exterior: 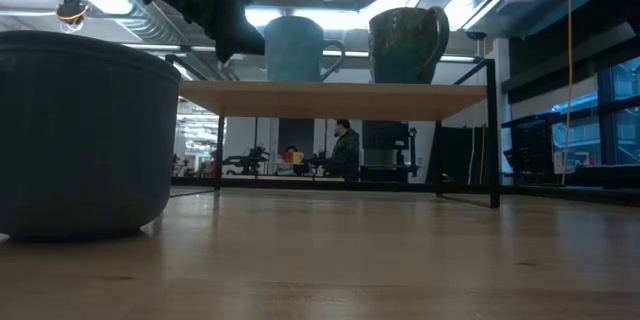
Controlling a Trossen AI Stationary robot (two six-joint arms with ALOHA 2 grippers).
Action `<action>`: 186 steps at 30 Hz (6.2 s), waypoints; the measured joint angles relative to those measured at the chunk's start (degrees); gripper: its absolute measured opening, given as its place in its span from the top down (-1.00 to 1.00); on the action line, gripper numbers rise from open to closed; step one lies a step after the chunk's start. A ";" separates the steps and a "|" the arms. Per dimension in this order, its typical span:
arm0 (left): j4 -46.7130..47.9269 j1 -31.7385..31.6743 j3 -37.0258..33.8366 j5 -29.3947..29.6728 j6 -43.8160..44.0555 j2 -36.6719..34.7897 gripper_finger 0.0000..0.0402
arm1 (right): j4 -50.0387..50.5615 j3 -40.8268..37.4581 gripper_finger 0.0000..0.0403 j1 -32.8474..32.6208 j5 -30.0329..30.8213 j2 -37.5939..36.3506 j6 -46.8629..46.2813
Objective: Stack small to large cups/mugs on shelf
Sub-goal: Remove the blue mug from the shelf
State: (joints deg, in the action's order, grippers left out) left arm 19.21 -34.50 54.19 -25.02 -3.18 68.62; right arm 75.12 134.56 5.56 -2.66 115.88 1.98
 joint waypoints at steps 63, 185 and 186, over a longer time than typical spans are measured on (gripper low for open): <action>-2.68 -4.34 0.07 -8.28 -2.45 4.24 0.73 | -3.40 -3.76 0.61 1.49 -1.44 3.82 11.78; 6.26 0.30 0.00 -7.87 -12.40 -2.38 0.73 | -10.31 -18.05 0.80 -22.12 5.23 5.32 -28.63; 6.09 0.61 0.00 -7.44 -12.31 -3.65 0.73 | -10.47 -18.73 0.80 -22.17 5.21 5.35 -28.82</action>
State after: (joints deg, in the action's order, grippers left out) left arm 25.30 -33.89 54.19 -32.45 -15.49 64.97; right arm 64.65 115.83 -16.60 2.55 121.23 -26.83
